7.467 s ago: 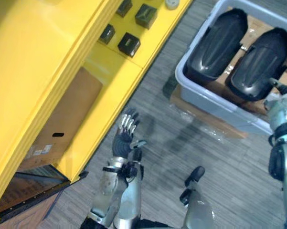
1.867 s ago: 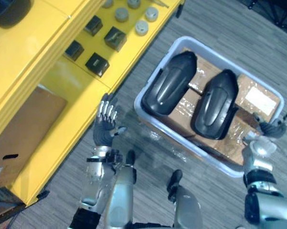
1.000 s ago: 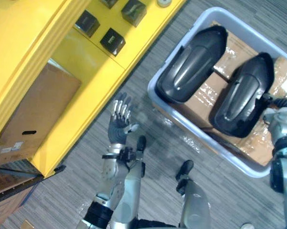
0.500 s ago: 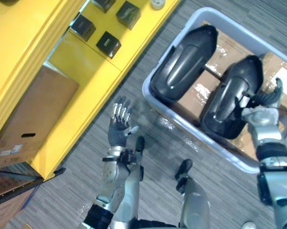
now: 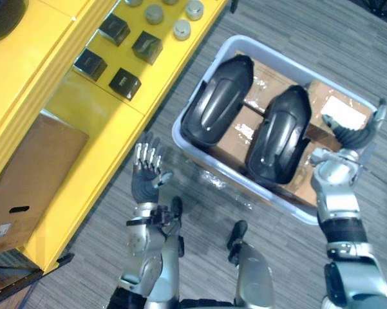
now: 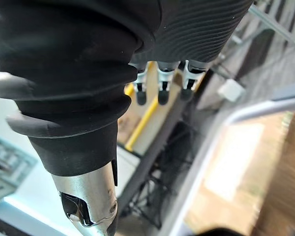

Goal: Walk over and take plastic housings, then place them on the shelf

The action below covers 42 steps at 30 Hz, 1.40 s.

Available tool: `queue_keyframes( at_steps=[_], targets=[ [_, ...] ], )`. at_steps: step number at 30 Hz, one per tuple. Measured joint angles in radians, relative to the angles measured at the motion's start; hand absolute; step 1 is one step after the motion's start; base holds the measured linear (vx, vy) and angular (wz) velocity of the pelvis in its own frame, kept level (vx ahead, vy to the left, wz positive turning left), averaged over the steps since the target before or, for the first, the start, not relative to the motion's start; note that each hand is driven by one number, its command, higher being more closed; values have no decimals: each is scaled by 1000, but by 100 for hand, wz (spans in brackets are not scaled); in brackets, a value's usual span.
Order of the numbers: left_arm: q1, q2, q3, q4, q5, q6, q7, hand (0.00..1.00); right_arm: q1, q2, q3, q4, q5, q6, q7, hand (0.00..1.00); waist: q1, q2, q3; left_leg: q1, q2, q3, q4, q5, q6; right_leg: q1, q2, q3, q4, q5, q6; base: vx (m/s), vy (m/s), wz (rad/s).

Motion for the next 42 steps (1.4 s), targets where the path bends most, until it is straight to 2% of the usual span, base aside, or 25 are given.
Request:
queue_keyframes(
  at_steps=[3, 11, 16, 18, 23, 25, 28, 29, 33, 36, 39, 41, 42],
  targets=[
    [-1, 0, -1, 0, 0, 3, 9, 0, -1, 6, 17, 29, 21, 26, 19, 0, 3, 0, 0, 9, 0, 16, -15, 5, 5, 3, 3, 11, -26, 16, 2, 17, -6, -15],
    [-3, 5, -7, 2, -14, 12, 9, 0, -27, 6, 17, 173, 58, 27, 22, 0, 9, 1, 0, 14, -3, 12, -36, 18, 4, 3, 2, 8, -32, 18, 3, 6, -2, 0],
    [-4, 25, -2, 15, -51, 10, 6, 0, -54, -9, 17, 246, 85, 56, 28, 0, 15, 4, -3, 13, -5, 3, -49, 28, 4, 3, 2, -1, -33, 18, 3, -4, -19, 6],
    [-4, 25, 4, 15, -56, 10, 0, 0, -57, -17, 16, 293, 102, 73, 64, 0, 21, 7, -5, 9, -8, -5, -52, 31, 5, 3, 0, -12, -33, 18, 3, -4, -21, 8],
    [-4, 22, 5, 15, -72, 10, -10, 0, -88, -25, 16, 446, 145, 75, 142, 0, 28, 13, -9, -2, -11, -20, -61, 42, 6, -1, -1, -25, -34, 18, 3, -8, -25, 10],
    [-6, 20, 3, 15, -71, 10, -11, 0, -99, -46, 17, 468, 152, 75, 173, 0, 32, 13, -9, -3, -13, -23, -61, 43, 6, -1, -2, -27, -34, 18, 3, -9, -24, 5],
    [-7, 12, 1, 15, -71, 11, -11, 0, -130, -87, 20, 526, 154, 89, 225, 0, 35, 28, -18, -6, -18, -34, -63, 46, 7, 2, -6, -41, -34, 18, 4, -13, -24, 10],
    [-9, 9, 1, 15, -71, 11, -11, 0, -140, -100, 24, 549, 153, 101, 236, 100, 38, 36, -23, -7, -18, -39, -64, 48, 6, 3, -6, -46, -33, 18, 4, -17, -30, 7],
    [-17, 9, -1, 32, -71, 11, -10, 0, -178, -139, 62, 615, 119, 126, 269, 100, 49, 56, -35, -7, -18, -44, -65, 49, 5, 2, -6, -51, -23, 15, 2, -29, -37, 4],
    [-25, 9, -6, 44, -72, 10, -11, 0, -246, -189, 107, 732, 25, 180, 324, 100, 54, 65, -41, -7, -19, -52, -65, 51, 3, 1, -9, -57, -13, 11, 1, -47, -40, 4],
    [-36, 7, -9, 64, -78, 10, -16, 0, -280, -227, 123, 803, -29, 208, 359, 100, 57, 80, -50, -13, -23, -73, -67, 58, 3, 2, -16, -79, 5, -2, 2, -37, -39, 20],
    [-39, -3, -9, 75, -85, 10, -34, 0, -290, -253, 126, 841, -79, 244, 384, 100, 78, 91, -57, -14, -23, -82, -67, 61, 1, 0, -18, -87, 17, -9, -1, -39, -58, 21],
    [-37, -10, -12, 75, -89, 9, -41, 0, -300, -269, 126, 861, -115, 272, 393, 100, 80, 106, -67, -23, -26, -101, -67, 67, 0, 1, -22, -105, 29, -17, -1, -36, -64, 25]
  ],
)
